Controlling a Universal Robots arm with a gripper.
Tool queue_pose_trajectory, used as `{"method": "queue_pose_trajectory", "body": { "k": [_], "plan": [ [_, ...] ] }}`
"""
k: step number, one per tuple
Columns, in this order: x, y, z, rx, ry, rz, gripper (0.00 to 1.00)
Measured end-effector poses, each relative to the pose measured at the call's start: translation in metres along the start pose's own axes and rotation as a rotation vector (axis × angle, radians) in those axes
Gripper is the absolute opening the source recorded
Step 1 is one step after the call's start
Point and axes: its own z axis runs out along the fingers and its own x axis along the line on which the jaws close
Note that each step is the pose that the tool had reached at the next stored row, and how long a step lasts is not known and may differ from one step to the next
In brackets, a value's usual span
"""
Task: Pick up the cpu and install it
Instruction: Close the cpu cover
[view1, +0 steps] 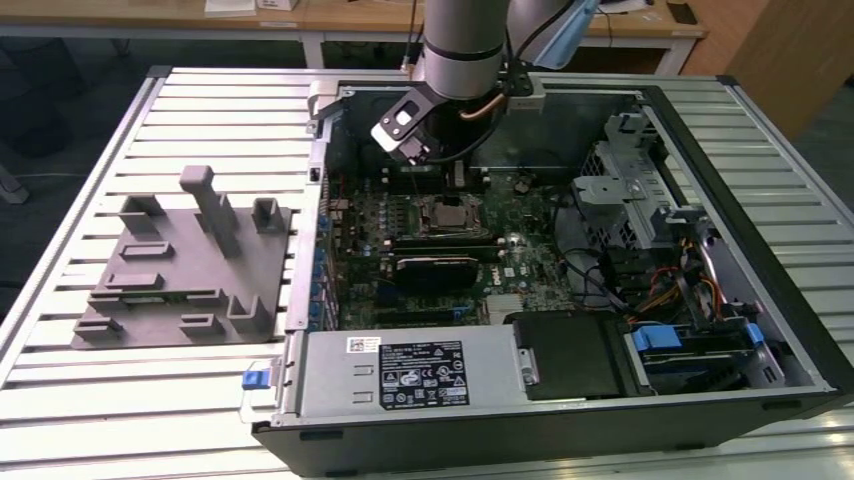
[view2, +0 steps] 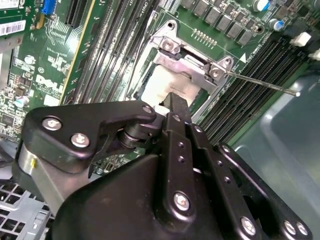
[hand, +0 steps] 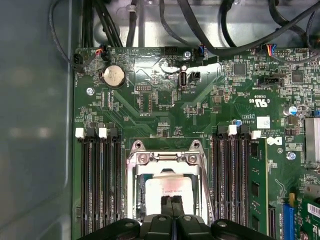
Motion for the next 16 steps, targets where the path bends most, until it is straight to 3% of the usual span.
{"method": "queue_pose_trajectory", "body": {
  "k": [9,16],
  "plan": [
    [0.0,0.0,0.0,-0.0004,0.0022,-0.059,0.11],
    [0.0,0.0,0.0,-0.0012,0.0061,-0.166,0.11]
  ]
}}
